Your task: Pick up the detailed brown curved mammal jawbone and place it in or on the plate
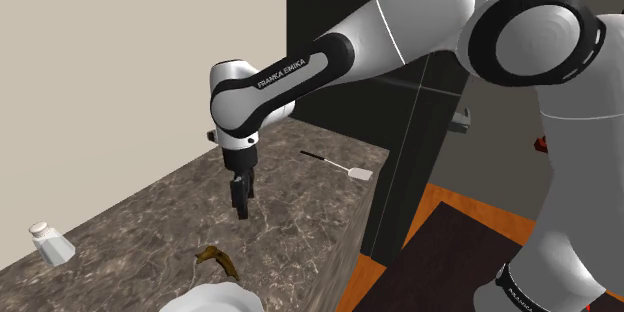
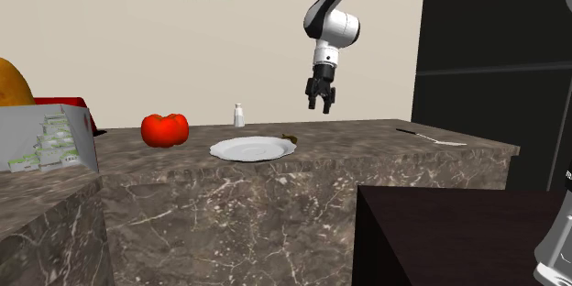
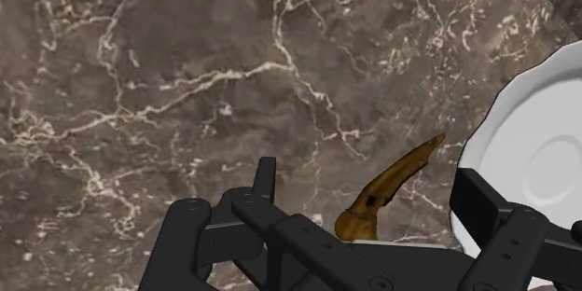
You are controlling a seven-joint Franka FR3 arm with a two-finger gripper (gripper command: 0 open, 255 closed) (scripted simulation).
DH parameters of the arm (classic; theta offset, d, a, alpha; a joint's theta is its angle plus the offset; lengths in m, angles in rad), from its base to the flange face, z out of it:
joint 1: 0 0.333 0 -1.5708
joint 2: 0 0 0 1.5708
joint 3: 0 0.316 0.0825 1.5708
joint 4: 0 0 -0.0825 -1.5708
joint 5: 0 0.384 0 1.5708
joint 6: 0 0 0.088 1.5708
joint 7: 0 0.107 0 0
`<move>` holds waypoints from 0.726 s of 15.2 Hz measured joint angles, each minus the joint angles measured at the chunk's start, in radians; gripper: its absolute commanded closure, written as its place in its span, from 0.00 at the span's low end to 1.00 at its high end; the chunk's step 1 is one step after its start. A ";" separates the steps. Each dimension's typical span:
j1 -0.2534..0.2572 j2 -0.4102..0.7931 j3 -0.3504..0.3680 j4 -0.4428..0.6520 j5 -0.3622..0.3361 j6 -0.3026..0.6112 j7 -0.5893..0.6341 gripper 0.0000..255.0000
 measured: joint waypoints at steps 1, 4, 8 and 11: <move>0.006 0.025 0.004 0.019 -0.005 0.003 -0.012 0.00; 0.045 0.148 0.016 0.170 -0.030 -0.026 -0.025 0.00; 0.093 0.288 0.027 0.344 -0.056 -0.062 -0.041 0.00; 0.100 0.310 0.028 0.342 -0.059 -0.039 -0.045 0.00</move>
